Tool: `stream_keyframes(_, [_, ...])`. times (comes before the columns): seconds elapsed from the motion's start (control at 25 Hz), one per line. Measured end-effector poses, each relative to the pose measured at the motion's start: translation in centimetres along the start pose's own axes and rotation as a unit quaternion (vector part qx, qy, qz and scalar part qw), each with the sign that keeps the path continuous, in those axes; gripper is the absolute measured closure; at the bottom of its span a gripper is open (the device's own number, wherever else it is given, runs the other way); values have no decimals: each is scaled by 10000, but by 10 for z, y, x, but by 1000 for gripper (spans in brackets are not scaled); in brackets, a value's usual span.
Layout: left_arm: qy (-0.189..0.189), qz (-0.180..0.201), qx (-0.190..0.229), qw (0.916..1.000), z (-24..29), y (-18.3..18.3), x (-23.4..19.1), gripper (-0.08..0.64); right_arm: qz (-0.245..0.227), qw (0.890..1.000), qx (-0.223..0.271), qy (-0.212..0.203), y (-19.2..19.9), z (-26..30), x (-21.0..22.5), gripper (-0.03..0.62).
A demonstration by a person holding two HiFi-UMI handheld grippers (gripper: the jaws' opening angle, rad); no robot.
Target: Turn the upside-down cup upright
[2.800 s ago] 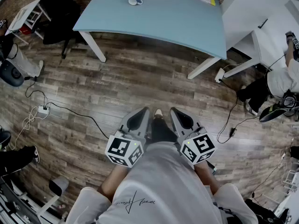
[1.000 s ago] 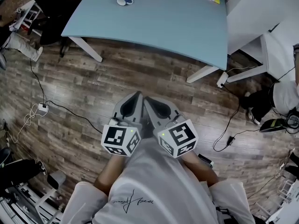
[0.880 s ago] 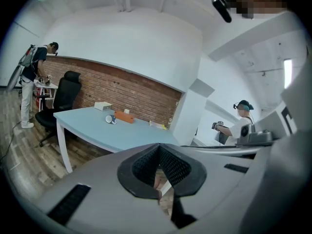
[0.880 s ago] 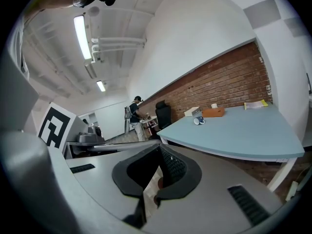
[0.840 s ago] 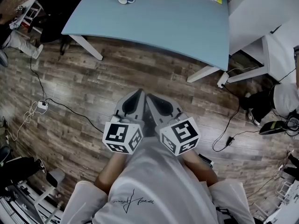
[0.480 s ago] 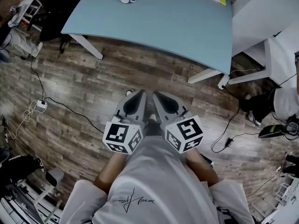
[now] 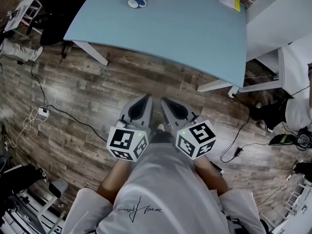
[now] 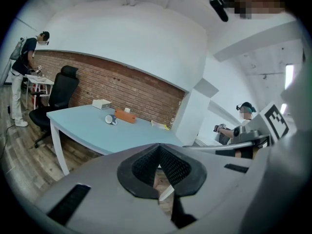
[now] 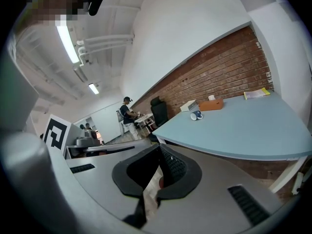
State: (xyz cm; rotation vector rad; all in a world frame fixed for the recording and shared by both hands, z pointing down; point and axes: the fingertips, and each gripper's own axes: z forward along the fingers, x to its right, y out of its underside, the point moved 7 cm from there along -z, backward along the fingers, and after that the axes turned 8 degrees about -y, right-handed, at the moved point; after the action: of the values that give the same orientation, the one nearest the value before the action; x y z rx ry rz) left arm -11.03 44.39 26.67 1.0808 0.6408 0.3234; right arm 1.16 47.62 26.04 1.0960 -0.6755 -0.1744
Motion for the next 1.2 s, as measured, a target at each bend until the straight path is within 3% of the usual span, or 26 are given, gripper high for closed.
stream_keyframes(0.2, [7, 180, -105, 9998, 20, -8, -19, 552, -3, 10000, -58, 46, -11, 26, 9, 571])
stream_keyframes(1.2, [442, -69, -223, 9988, 105, -83, -123, 552, 39, 9995, -192, 261, -72, 161, 48, 571])
